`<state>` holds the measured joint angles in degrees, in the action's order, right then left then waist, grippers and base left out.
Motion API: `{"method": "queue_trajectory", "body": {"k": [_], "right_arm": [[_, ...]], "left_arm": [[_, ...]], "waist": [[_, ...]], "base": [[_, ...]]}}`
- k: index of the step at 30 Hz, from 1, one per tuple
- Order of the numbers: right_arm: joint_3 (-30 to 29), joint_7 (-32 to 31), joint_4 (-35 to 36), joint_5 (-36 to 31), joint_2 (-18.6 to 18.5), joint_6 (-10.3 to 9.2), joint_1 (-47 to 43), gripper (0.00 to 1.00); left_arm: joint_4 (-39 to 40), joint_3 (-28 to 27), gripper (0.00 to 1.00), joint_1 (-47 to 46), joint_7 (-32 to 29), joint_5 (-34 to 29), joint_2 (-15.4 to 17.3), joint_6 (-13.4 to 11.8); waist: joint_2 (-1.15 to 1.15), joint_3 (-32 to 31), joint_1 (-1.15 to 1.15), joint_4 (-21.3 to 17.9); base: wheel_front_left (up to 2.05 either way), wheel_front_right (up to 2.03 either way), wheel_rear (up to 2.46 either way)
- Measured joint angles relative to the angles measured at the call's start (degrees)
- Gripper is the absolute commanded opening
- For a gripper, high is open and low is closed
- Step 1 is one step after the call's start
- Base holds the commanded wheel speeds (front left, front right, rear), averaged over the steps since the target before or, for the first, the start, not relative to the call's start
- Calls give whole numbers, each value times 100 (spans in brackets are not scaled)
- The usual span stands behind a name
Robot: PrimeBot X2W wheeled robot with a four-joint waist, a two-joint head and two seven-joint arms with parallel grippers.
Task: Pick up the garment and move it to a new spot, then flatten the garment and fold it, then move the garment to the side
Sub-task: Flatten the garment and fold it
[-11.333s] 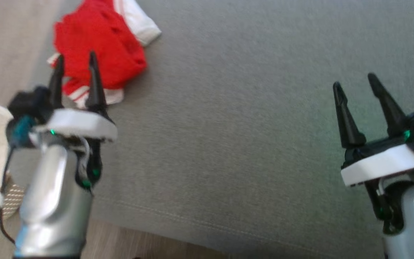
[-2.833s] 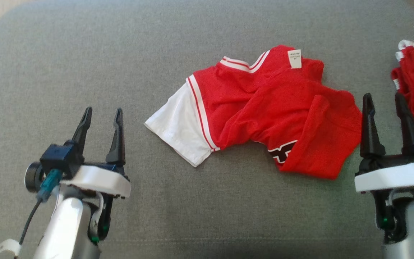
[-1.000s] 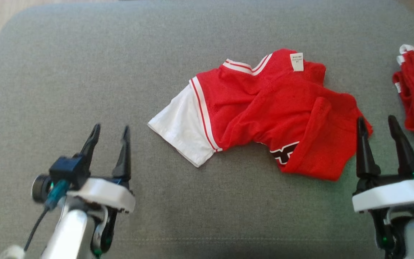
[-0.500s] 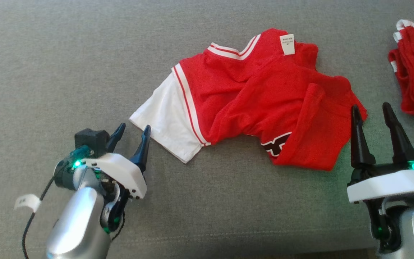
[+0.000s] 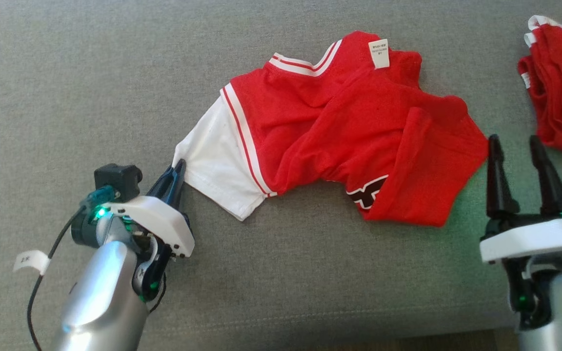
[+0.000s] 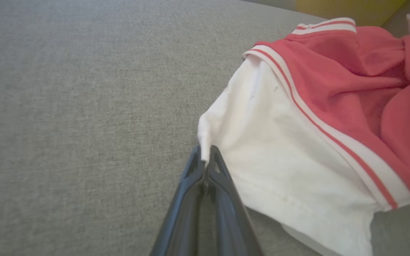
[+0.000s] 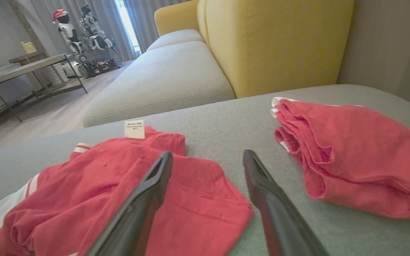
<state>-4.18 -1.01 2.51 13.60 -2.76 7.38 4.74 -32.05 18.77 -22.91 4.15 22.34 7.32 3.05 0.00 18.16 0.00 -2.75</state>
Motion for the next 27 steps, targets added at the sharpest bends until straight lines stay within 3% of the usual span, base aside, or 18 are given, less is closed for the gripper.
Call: {"method": "queue_trajectory", "body": {"k": [4,10,18,27], "right_arm": [[-214,-10,-297,172,-144,0,229,100],[-281,-274,-871,460,-639,0,1095,100],[584,-846,-1895,767,-1255,0,2410,100],[1648,-1599,-2848,1090,-1750,0,3201,100]], "left_arm": [[-75,46,0,-59,68,0,-10,8],[-110,101,0,-262,215,-1,-53,33],[-125,230,0,-562,463,-57,-160,32],[-200,347,0,-867,672,-67,-287,33]], "waist": [[0,32,0,47],[0,189,0,187],[0,466,0,444],[0,765,0,707]], "base": [[0,0,0],[0,0,0],[0,0,0],[0,0,0]]}}
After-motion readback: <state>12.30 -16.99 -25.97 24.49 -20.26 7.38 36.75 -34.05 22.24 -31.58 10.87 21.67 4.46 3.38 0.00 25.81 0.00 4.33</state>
